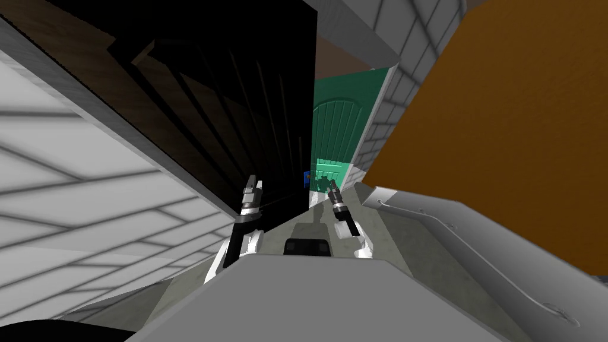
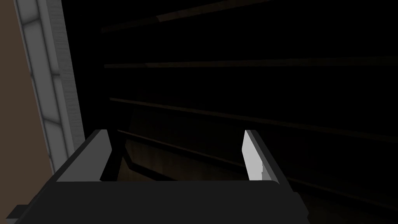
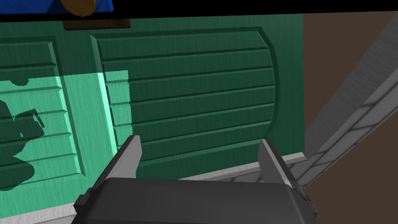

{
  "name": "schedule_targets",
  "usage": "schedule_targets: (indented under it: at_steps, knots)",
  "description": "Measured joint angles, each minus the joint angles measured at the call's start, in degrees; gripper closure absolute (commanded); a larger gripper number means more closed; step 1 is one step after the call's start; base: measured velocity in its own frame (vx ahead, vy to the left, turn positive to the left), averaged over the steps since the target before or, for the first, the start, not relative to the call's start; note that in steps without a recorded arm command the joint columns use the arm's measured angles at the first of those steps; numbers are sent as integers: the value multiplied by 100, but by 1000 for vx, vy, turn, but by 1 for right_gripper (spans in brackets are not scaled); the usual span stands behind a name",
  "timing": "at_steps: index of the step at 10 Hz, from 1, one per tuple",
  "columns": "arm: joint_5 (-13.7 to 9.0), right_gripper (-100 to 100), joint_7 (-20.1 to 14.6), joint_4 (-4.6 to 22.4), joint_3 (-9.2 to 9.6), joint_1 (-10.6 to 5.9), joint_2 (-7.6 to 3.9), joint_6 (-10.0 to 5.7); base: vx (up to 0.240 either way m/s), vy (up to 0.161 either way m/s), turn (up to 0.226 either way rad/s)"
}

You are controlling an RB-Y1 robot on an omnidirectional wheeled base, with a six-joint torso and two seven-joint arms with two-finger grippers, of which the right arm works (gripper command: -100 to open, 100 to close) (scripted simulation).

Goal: Push the door open

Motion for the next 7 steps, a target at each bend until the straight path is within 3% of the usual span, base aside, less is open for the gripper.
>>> schedule_targets:
  at_steps: [2, 7]
  knots:
    - [31, -100, -2, 314, 98, -162, 15, 77, 69, -114, 103]
    - [47, -100, -101, 902, 297, -474, -113, 269, 62, -105, 92]
